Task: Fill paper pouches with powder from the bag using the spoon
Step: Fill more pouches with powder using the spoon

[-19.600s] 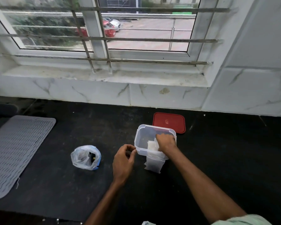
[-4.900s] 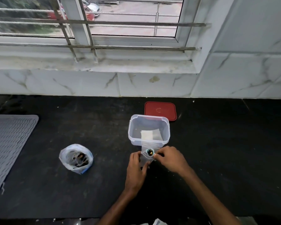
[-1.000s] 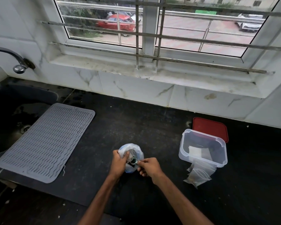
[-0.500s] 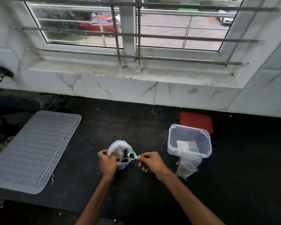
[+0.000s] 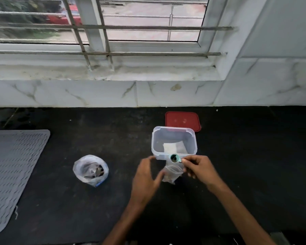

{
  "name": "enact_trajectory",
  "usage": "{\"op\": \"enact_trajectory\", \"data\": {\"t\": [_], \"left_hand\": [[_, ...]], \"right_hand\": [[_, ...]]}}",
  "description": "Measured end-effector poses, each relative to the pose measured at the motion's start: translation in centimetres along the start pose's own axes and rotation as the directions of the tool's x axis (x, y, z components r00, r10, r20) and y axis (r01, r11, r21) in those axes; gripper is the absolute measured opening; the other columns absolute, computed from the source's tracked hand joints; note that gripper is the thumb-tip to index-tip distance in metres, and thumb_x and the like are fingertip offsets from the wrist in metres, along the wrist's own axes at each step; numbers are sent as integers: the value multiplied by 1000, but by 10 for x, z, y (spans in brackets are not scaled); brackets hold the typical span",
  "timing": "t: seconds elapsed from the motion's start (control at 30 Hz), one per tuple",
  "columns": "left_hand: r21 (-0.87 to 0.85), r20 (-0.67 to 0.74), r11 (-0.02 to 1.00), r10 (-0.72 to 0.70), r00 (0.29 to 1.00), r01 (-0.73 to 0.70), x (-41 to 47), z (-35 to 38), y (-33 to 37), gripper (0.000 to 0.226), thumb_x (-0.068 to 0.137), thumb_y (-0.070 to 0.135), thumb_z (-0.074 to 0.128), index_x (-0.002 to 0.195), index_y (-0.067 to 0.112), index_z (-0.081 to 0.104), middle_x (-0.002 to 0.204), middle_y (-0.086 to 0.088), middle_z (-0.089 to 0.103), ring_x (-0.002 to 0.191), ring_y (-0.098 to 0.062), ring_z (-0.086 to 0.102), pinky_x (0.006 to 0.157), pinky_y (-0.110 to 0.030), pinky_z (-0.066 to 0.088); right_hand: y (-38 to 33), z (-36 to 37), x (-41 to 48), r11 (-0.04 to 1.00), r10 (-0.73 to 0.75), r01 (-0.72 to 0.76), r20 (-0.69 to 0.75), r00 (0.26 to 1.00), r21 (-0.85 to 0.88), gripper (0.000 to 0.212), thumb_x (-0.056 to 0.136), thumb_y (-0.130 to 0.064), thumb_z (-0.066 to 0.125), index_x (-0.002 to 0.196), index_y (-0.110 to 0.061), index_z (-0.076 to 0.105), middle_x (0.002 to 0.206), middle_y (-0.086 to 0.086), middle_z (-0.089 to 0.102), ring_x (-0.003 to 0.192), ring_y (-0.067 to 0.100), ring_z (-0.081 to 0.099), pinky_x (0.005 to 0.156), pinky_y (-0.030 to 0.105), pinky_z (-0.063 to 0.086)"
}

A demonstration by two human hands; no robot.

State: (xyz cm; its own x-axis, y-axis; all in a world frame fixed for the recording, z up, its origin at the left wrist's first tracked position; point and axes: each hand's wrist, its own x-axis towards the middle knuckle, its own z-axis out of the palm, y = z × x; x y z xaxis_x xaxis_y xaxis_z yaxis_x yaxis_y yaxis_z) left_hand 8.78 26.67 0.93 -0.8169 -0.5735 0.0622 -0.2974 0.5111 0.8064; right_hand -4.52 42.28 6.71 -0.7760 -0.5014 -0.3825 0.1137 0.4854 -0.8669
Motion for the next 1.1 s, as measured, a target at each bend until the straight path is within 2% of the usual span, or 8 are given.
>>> {"op": "enact_trajectory", "data": {"t": [0.07,0.13,0.33,0.47,0.57,0.77,0.9,1.1], "left_hand": [[-46,176,996,-67,982,76,-5,32,4,57,79,47,74,129,29,52,124,13,54,110,-1,55,93,-26,52],[-67,234,990,-107,966,126,-6,51,5,57,76,46,75,125,30,52,121,13,55,108,-2,58,91,-30,54],[-122,186,977,-148,971,172,-6,70,4,39,83,29,75,116,32,54,112,17,54,100,3,58,84,-22,54],[-174,116,966,-174,978,192,-5,75,5,29,85,19,73,110,26,60,107,13,58,96,1,59,81,-16,49],[-247,78,950,-177,981,191,-5,75,8,27,84,15,73,108,23,62,107,11,61,97,3,60,80,-13,49],[-251,49,953,-161,986,169,-5,77,6,30,84,16,71,110,28,61,109,15,61,100,-1,62,83,-22,54],[-234,37,960,-146,989,151,-4,77,5,34,82,10,72,110,25,60,109,14,61,101,0,60,83,-17,50],[-256,47,956,-133,990,140,-2,71,4,37,81,9,73,114,21,60,111,14,60,100,2,61,83,-15,51]], "right_hand": [[13,-10,1,998,-15,13,-20,1000,-66,12,94,-15,64,90,-17,76,68,9,72,54,12,56,47,19,43],[23,-15,3,988,-25,20,-34,999,-153,13,94,-19,64,88,-19,76,67,6,72,53,11,57,50,22,46],[38,-10,13,864,-85,75,2,996,-498,13,90,-35,64,92,-30,76,67,-11,71,60,2,64,71,35,59],[37,3,15,686,-227,218,80,971,-694,21,92,-36,60,107,-31,73,100,-9,73,95,14,65,80,32,54],[43,7,14,607,-353,350,152,923,-713,23,92,-28,60,111,-31,72,108,-12,69,103,12,55,76,27,48],[54,4,14,647,-438,325,12,899,-690,22,87,-18,67,104,-30,74,100,-15,69,96,9,56,65,24,49],[54,1,18,719,-376,260,-47,925,-644,21,88,-22,68,105,-33,75,102,-16,70,96,7,59,72,22,47],[52,-1,25,840,-275,192,-94,957,-507,17,86,-25,74,101,-31,78,101,-12,74,94,5,63,83,28,54]]}}
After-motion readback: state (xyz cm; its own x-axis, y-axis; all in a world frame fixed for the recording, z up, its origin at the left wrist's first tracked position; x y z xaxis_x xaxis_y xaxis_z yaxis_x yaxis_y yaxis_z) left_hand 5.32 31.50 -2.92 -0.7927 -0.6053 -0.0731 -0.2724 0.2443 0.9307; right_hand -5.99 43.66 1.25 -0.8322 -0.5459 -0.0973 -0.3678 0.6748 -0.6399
